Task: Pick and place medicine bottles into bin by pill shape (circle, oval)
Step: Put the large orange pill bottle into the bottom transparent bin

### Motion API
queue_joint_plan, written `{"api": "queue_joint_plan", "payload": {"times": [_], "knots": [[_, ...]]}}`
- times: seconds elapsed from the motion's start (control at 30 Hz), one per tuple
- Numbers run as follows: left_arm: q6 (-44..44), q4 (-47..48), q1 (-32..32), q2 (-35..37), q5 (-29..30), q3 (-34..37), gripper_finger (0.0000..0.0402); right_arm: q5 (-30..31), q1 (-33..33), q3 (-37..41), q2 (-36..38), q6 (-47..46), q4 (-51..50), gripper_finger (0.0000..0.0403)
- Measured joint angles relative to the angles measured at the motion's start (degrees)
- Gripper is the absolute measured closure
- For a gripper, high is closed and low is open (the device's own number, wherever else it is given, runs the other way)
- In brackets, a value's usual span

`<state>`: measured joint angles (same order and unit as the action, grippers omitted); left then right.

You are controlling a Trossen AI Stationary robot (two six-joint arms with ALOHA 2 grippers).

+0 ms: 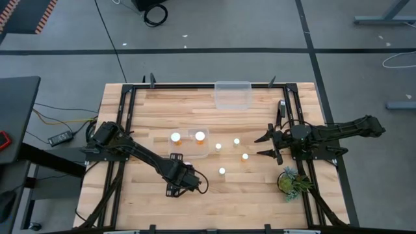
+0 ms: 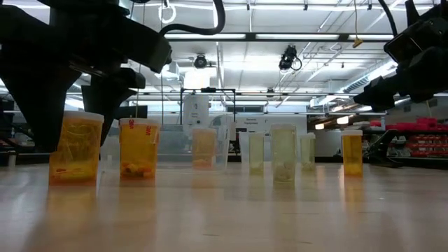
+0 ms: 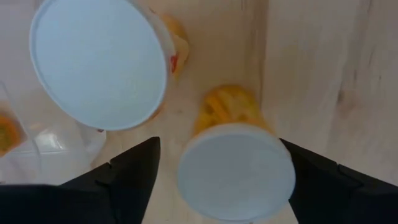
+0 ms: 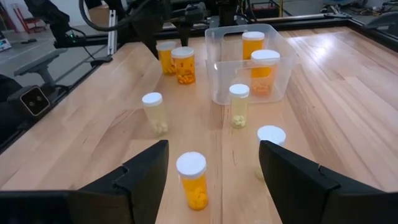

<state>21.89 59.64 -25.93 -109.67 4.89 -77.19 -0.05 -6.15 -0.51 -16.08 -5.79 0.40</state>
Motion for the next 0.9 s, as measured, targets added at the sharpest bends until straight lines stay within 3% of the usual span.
{"api": "queue_joint_plan", "payload": {"times": [0.23, 0.47, 0.77, 0.9], "knots": [[-0.1, 0.2, 0.0, 0.0, -0.1, 0.0, 0.015, 0.0, 0.0, 0.0, -0.1, 0.0, 0.0, 0.0146], [-2.1, 0.4, 0.0, 0.2, -3.8, 0.0, 0.0199, 0.0, 0.0, 0.0, -0.1, 0.0, 0.0, 0.0146], [-3.0, 7.4, 0.8, 0.3, -5.2, -3.6, 0.0174, 0.0, 0.0, 0.0, -0.1, 0.0, 0.0, 0.0146], [-3.2, 12.3, 1.4, 0.3, -5.2, -6.3, 0.0185, 0.0, 0.0, 0.0, -0.1, 0.0, 0.0, 0.0146]]}}
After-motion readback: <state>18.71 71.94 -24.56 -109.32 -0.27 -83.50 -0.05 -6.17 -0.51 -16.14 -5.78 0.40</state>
